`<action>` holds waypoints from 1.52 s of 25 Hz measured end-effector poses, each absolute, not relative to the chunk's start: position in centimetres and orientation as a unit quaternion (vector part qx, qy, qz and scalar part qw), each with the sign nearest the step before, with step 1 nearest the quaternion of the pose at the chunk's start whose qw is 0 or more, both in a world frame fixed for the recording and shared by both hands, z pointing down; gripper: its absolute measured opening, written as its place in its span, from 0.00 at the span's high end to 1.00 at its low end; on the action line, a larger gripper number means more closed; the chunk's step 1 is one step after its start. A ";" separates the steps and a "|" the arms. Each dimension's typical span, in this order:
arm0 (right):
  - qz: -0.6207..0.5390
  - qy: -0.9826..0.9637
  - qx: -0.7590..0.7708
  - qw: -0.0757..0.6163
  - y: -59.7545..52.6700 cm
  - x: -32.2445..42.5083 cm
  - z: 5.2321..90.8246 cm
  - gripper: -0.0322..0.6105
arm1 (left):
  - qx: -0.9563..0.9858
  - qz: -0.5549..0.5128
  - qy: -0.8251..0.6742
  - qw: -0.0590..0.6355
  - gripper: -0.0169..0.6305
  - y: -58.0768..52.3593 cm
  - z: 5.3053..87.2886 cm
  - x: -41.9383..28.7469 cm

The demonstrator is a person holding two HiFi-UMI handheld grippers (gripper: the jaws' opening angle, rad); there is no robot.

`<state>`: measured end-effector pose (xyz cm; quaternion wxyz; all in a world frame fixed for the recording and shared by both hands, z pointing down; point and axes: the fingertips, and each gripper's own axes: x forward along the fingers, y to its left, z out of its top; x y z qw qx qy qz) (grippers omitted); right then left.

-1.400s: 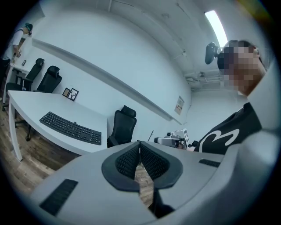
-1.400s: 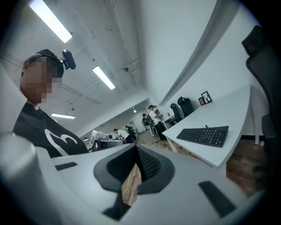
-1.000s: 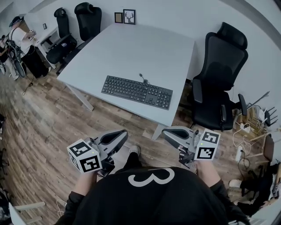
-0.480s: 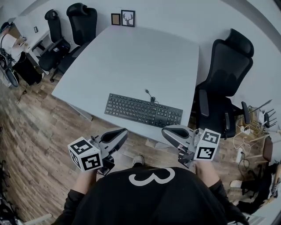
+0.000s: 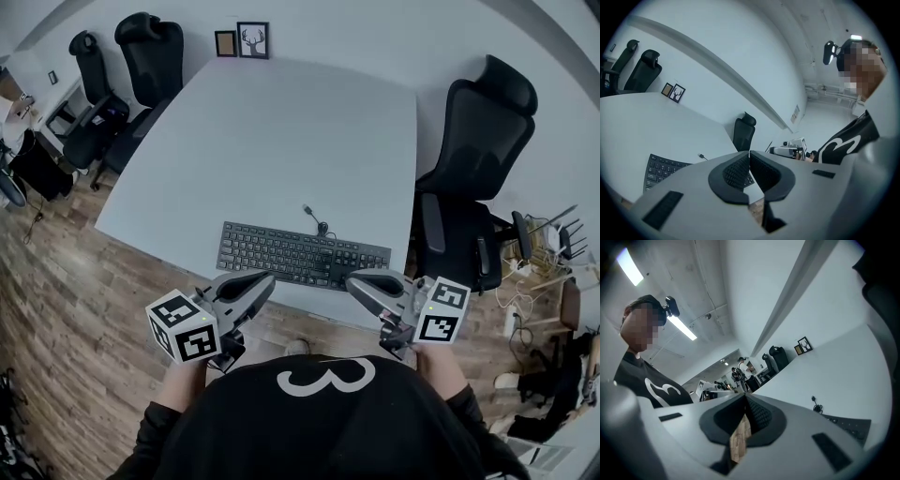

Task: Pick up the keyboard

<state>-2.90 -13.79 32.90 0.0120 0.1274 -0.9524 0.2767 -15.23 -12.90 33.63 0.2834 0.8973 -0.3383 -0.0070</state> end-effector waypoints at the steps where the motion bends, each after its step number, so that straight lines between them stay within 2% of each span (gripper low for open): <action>1: 0.277 -0.952 0.130 0.011 -14.1 -3.0 33.0 0.94 | 0.898 -0.007 -0.337 0.284 0.95 -13.2 33.7 -15.4; 15: 0.308 -0.934 0.183 0.016 -16.9 -1.2 36.6 0.93 | 0.868 0.019 -0.390 0.307 0.94 -17.6 38.3 -19.5; 20: 0.319 -0.917 0.235 0.040 -17.8 1.8 39.2 0.93 | 0.856 0.042 -0.397 0.328 0.85 -18.5 40.9 -21.3; 23: 0.330 -0.904 0.265 0.057 -18.6 3.6 41.0 0.92 | 0.848 0.050 -0.402 0.343 0.77 -19.2 42.4 -22.3; 27: 0.340 -0.887 0.303 0.075 -19.7 5.7 43.0 0.81 | 0.832 0.072 -0.426 0.348 0.67 -20.3 44.5 -24.1; 31: 0.346 -0.864 0.355 0.088 -20.8 8.1 44.6 0.65 | 0.811 0.090 -0.456 0.355 0.60 -21.6 46.6 -26.0; 34: 0.343 -0.852 0.382 0.103 -21.4 9.2 45.5 0.58 | 0.797 0.103 -0.469 0.366 0.58 -22.4 48.1 -27.2; 38: 0.350 -0.838 0.400 0.128 -21.8 10.3 47.7 0.54 | 0.784 0.116 -0.479 0.378 0.58 -23.2 49.9 -28.3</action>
